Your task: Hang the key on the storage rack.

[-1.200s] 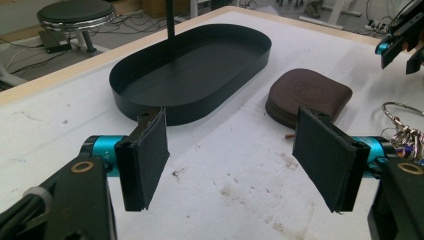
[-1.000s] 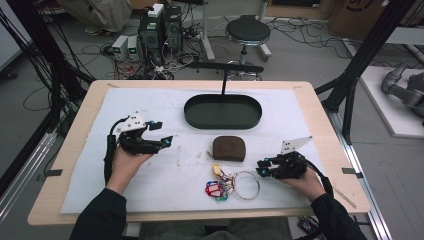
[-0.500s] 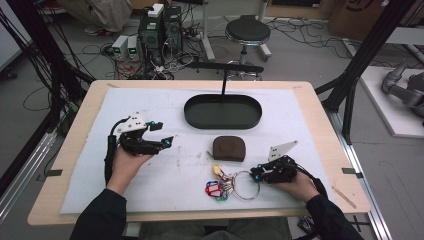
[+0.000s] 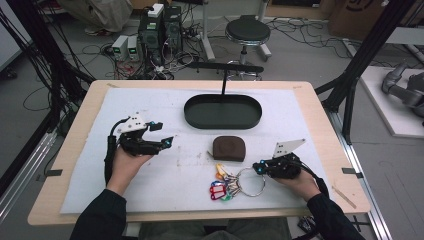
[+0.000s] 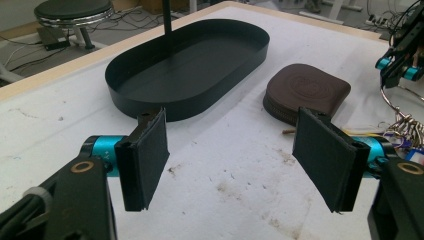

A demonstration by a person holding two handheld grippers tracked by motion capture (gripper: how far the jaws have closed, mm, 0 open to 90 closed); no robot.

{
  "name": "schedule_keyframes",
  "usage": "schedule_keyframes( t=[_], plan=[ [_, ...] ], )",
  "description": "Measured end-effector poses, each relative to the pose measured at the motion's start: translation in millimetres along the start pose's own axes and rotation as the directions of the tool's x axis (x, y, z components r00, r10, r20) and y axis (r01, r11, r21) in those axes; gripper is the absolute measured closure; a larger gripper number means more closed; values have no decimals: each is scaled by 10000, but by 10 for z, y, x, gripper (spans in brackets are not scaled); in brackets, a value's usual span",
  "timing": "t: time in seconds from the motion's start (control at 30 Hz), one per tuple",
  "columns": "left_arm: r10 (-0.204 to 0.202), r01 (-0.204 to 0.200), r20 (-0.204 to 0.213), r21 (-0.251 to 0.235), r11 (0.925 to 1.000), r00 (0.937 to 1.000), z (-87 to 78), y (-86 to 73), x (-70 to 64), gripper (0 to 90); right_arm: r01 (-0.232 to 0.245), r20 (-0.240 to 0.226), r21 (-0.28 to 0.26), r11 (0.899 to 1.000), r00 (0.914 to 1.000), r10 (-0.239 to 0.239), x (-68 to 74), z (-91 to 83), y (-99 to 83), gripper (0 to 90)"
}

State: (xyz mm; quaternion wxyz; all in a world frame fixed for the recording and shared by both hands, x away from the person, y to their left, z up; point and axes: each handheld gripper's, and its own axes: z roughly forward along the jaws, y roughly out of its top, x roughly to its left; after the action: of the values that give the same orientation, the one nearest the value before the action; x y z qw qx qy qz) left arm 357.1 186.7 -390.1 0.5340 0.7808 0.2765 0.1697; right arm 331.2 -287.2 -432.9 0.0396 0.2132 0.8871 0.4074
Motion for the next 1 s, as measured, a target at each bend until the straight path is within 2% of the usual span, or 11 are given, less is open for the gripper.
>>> schedule_keyframes(
  t=[0.13, 0.27, 0.5, 0.77, 0.83, 0.93, 1.0],
  plan=[
    [-2, 2, -21, -2, 10000, 10000, -10, -2, -2, 302, -239, -203, -731, 9970, 9995, 224, -21, -68, 37, 876],
    [-29, 28, -69, -49, 10000, 10000, -35, -13, -7, 302, -352, -441, -1468, 9885, 9986, 290, -24, -116, 84, 877],
    [-58, 57, -113, -110, 9999, 9999, -67, -27, -7, 302, -509, -927, -1857, 9813, 9951, 341, 44, -93, 175, 875],
    [-35, 34, -88, -69, 10000, 10000, -57, -34, -8, 301, -774, -1247, -1652, 9832, 9906, 570, 96, -68, 209, 854],
    [-29, 28, -74, -79, 10000, 10000, -53, -34, -9, 302, -1045, -1515, -1359, 9852, 9849, 836, 99, -68, 202, 841],
    [-8, 7, -45, -69, 10000, 10000, -47, -32, -11, 302, -1151, -1570, -996, 9884, 9827, 986, 97, -51, 188, 843],
    [-4, 4, -56, -61, 10000, 10000, -48, -32, -12, 302, -1169, -1576, -1043, 9877, 9825, 996, 84, -63, 183, 866]
  ],
)
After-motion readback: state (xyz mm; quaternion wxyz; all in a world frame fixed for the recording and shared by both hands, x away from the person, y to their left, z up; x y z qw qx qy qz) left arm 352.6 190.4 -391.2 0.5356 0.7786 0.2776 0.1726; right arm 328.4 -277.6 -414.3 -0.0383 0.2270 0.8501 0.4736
